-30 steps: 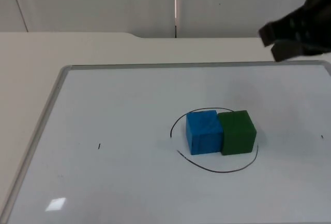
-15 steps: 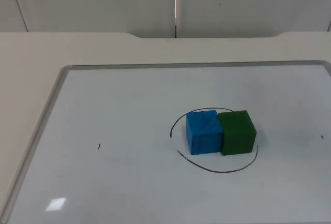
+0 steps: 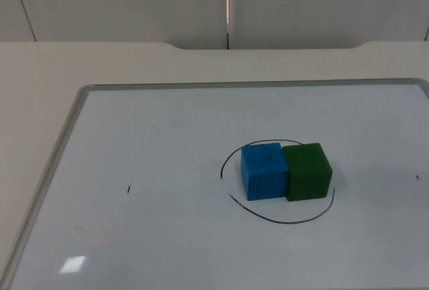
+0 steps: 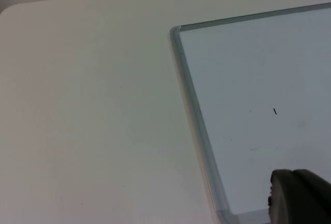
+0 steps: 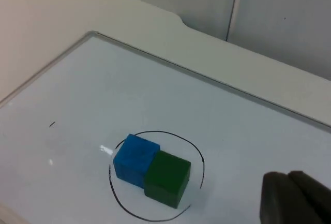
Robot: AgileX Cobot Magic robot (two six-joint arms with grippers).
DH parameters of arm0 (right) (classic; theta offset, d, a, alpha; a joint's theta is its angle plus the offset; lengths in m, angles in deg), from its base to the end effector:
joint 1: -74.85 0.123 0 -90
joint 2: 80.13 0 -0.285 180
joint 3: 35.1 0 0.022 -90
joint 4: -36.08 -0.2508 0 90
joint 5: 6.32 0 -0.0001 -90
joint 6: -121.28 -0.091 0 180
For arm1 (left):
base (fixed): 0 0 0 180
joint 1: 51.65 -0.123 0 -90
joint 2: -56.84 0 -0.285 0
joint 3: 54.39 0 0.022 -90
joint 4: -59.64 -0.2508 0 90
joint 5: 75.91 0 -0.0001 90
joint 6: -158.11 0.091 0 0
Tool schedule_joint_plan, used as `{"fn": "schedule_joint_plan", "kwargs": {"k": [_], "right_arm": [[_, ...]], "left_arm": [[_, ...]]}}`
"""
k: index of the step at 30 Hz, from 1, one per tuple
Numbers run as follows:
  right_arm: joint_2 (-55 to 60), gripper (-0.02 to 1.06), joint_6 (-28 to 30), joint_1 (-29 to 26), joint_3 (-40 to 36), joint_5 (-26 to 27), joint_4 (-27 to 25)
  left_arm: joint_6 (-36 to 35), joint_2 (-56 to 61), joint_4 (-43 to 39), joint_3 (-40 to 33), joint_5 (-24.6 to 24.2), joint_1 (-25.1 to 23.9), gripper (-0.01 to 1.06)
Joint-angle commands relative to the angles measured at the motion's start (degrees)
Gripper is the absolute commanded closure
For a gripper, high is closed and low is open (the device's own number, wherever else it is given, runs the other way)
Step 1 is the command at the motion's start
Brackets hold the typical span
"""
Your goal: Push the two cubes into the marked area.
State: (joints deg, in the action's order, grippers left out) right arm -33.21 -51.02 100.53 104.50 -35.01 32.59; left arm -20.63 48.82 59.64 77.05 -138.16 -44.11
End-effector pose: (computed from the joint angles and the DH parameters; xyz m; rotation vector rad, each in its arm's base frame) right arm 0.1219 0.0616 0.3250 -0.5497 1.9579 0.2614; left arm -0.0053 0.0007 0.2753 0.1592 2.0685 -0.0672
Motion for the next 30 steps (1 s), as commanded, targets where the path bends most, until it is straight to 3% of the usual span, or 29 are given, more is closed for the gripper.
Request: {"fn": "schedule_joint_plan", "kwargs": {"k": [1,13,18,30], "right_arm": [[-6.52,1.04,0.08,0.23,-1.99,-3.02,0.25],[-23.31,1.04,-3.25,0.23,-2.08,-20.63,0.25],[-29.22,1.04,-3.60,0.23,-2.08,-24.77,0.40],[-39.13,1.04,-8.28,0.23,-5.92,-27.89,1.90]], "left_arm": [[-0.45,0.23,-0.42,-0.31,0.59,-0.19,1.05],[-0.45,0.23,-0.42,-0.31,0.59,-0.19,1.05],[-0.45,0.23,-0.42,-0.31,0.59,-0.19,1.05],[-0.45,0.23,-0.42,-0.31,0.59,-0.19,1.05]]}}
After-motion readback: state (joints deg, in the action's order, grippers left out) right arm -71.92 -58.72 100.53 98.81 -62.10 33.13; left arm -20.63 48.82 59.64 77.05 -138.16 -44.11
